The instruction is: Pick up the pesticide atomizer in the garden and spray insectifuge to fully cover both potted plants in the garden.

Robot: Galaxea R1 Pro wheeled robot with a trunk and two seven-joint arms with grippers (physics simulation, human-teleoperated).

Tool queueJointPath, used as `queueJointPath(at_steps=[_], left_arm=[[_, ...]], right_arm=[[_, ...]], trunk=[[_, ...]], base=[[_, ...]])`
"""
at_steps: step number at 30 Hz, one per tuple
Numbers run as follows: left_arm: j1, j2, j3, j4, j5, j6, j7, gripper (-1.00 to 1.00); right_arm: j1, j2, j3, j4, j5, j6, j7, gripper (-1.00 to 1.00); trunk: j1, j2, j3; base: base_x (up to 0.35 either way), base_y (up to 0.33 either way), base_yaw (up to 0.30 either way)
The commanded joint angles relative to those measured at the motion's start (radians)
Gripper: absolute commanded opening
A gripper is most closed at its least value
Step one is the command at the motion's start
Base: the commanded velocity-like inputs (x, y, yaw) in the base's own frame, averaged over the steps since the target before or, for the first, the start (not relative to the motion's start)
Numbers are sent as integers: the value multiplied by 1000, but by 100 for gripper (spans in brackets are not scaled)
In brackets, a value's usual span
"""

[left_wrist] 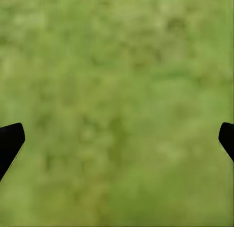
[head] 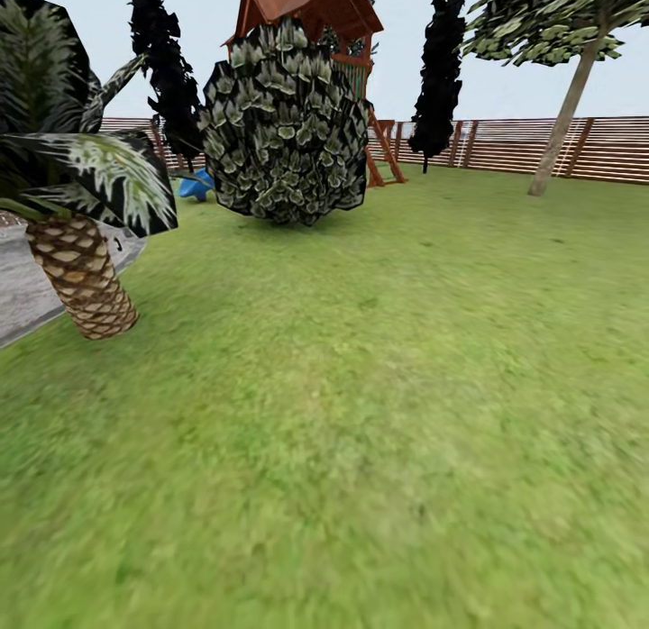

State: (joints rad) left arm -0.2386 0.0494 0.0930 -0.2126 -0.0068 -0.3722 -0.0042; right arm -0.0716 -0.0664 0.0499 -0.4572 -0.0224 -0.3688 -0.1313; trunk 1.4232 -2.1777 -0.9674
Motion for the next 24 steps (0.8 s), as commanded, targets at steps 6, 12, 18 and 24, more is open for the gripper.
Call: queueJointPath(at_steps=[6, 12, 18, 24], left_arm=[[0, 0, 3, 1, -1, -4, 0, 100], [0, 0, 4, 1, -1, -4, 0, 100], [-1, 0, 4, 1, -1, -4, 0, 100], [-1, 0, 3, 1, -1, -4, 0, 100]], right_arm=[[-1, 0, 5, 3, -2, -2, -6, 100], [-1, 0, 5, 3, -2, -2, -6, 100], [-1, 0, 5, 3, -2, -2, -6, 100], [-1, 0, 5, 4, -2, -1, -6, 100]], trunk=[[0, 0, -1], [0, 0, -1], [0, 0, -1], [0, 0, -1]], base=[[339, 0, 0], [339, 0, 0], [339, 0, 0], [339, 0, 0]])
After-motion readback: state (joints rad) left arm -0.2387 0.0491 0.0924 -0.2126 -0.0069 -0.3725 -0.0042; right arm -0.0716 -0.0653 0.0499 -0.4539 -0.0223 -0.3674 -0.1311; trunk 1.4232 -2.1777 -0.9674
